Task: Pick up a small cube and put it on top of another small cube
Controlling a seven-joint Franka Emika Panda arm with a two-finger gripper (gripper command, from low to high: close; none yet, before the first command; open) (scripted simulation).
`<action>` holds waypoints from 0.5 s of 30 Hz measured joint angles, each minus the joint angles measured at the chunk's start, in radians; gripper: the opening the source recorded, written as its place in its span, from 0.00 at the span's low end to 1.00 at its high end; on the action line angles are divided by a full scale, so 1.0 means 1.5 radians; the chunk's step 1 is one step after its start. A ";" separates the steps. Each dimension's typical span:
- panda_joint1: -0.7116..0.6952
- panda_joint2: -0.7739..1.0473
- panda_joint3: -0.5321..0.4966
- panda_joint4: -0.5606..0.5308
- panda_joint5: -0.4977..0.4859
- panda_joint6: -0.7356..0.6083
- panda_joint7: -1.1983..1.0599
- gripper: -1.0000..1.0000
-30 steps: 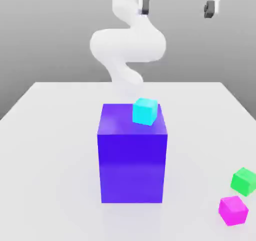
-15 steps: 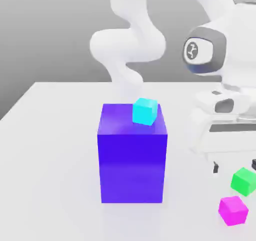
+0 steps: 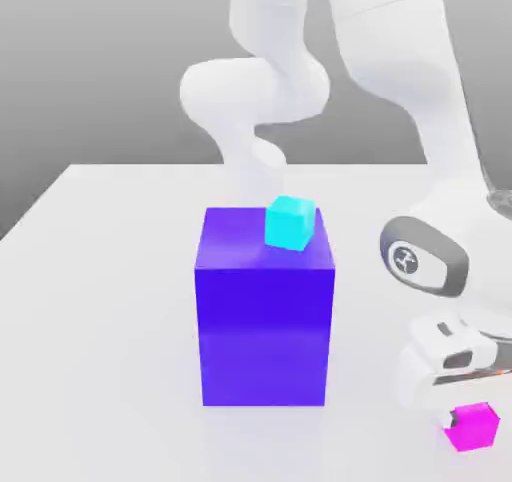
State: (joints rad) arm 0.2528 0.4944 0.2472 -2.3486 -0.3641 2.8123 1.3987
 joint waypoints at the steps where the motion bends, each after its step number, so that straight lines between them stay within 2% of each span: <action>1: -0.004 -0.007 0.005 -0.002 0.005 -0.006 -0.003 0.00; 6: -0.038 -0.113 0.062 -0.031 0.079 -0.080 -0.044 0.00; 12: 0.033 -0.242 0.134 -0.102 0.169 -0.128 0.130 0.00; 15: 0.055 -0.210 0.126 -0.109 0.131 -0.093 0.196 0.00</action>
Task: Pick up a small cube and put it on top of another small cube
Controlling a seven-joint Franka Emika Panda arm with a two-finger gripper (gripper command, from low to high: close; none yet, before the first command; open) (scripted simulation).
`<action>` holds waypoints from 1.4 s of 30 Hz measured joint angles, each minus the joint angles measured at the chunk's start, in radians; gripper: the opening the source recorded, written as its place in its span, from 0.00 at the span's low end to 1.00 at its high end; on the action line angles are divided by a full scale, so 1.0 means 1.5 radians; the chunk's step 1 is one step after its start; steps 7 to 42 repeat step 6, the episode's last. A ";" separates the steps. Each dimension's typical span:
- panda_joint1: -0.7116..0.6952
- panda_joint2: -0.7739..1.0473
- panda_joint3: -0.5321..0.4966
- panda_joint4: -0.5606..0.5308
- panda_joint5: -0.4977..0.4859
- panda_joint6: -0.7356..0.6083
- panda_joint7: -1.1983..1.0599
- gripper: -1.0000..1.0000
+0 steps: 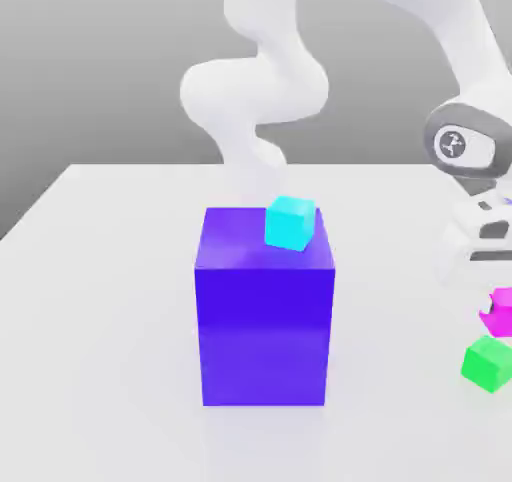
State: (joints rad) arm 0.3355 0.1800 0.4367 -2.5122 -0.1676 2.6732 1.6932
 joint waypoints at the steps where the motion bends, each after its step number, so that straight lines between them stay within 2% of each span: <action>1: 0.011 0.021 -0.013 0.001 -0.022 0.018 0.019 0.00; 2: 0.023 0.044 -0.029 0.003 -0.045 0.037 0.037 0.00; 3: 0.034 0.063 -0.042 0.004 -0.064 0.053 0.051 1.00; 42: 0.034 0.063 -0.042 0.004 -0.064 0.053 0.051 1.00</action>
